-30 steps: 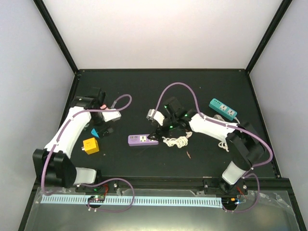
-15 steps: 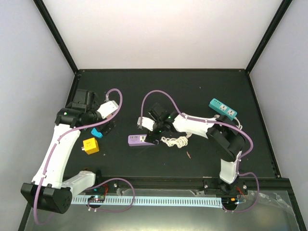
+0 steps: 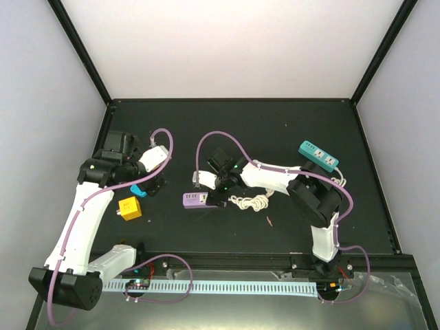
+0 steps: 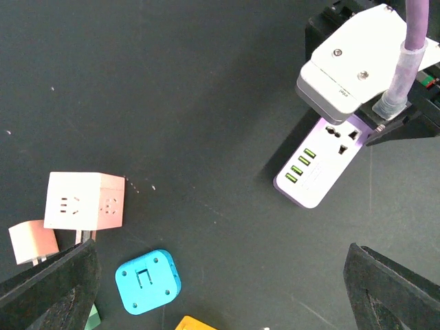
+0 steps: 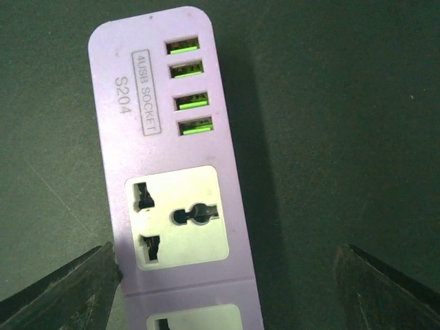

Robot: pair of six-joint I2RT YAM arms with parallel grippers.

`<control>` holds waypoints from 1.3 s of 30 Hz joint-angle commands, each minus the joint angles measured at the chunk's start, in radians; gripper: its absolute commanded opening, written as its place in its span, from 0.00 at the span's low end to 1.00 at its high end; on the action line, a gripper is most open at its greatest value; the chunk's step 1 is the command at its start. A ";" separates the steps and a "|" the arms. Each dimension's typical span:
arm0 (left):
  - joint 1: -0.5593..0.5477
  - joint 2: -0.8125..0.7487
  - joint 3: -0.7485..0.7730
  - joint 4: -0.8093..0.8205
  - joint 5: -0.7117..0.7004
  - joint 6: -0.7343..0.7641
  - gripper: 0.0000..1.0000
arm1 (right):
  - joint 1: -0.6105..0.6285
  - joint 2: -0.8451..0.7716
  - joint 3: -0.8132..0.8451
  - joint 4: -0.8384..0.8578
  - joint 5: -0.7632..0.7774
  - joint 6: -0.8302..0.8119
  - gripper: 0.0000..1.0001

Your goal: Pull the plug off the socket

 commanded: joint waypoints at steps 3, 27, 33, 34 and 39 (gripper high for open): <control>0.006 -0.013 -0.008 0.027 0.039 -0.019 0.99 | 0.005 -0.005 -0.011 -0.074 -0.052 -0.050 0.90; 0.006 -0.025 -0.013 0.045 0.069 -0.030 0.99 | -0.118 -0.084 -0.119 -0.048 0.056 -0.038 0.45; 0.006 -0.015 -0.013 0.062 0.090 -0.036 0.99 | -0.240 -0.158 -0.180 -0.084 0.058 -0.039 0.44; 0.006 -0.012 -0.012 0.064 0.095 -0.037 0.99 | -0.265 -0.166 -0.189 -0.091 0.058 -0.043 0.43; 0.004 0.002 -0.013 0.074 0.116 -0.046 0.99 | -0.385 -0.196 -0.235 -0.110 0.068 -0.058 0.43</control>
